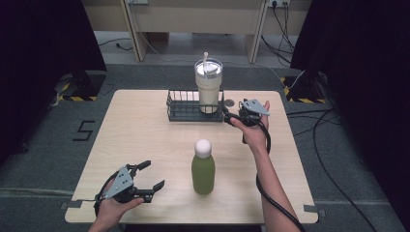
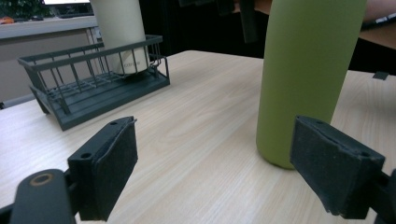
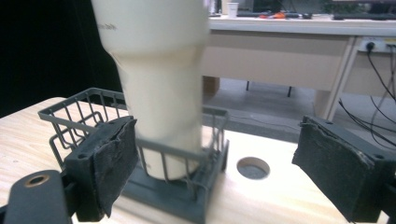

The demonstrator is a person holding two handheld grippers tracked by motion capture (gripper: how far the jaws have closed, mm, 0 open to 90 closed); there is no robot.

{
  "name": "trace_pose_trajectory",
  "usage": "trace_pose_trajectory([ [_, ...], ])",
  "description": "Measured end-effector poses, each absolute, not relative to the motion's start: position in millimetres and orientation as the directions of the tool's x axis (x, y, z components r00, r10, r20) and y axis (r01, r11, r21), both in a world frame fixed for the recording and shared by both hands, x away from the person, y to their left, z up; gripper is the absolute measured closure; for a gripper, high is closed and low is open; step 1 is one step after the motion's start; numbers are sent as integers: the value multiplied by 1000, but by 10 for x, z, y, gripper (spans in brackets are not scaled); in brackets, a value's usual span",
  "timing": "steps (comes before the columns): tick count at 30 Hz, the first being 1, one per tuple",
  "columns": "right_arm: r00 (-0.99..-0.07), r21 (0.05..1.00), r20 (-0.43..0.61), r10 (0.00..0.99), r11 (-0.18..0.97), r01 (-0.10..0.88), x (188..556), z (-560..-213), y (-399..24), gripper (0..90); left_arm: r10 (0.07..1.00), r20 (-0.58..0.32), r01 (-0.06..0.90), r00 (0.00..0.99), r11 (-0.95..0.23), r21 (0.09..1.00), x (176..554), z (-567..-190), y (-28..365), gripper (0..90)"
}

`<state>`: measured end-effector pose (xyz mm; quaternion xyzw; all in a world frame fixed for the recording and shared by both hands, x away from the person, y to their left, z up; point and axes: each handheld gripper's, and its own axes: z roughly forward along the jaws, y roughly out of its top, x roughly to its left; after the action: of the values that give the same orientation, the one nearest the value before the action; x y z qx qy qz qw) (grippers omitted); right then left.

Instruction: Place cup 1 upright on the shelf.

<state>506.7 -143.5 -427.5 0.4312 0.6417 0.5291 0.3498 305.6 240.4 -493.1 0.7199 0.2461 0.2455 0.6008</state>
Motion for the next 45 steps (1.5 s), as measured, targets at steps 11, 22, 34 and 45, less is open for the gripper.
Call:
trace_pose_trajectory([
  [11, -320, 977, 38, 947, 33, 212, 4733, -4438, -1776, 137, 601, 89, 6, 794, -155, 988, 3085, -4716, 2210, 145],
  [22, -298, 978, 28, 954, 36, 207, 4445, -4510, -1908, 130, 559, 105, -38, 823, -130, 991, 3138, -4509, 2065, 145],
  [34, -279, 973, 18, 960, 47, 225, 4218, -4667, -1996, 132, 507, 117, -62, 854, -124, 990, 3161, -4410, 1847, 142],
  [45, -257, 967, 23, 966, 43, 250, 4065, -4803, -2108, 136, 468, 123, -75, 875, -120, 990, 3180, -4346, 1673, 142],
])
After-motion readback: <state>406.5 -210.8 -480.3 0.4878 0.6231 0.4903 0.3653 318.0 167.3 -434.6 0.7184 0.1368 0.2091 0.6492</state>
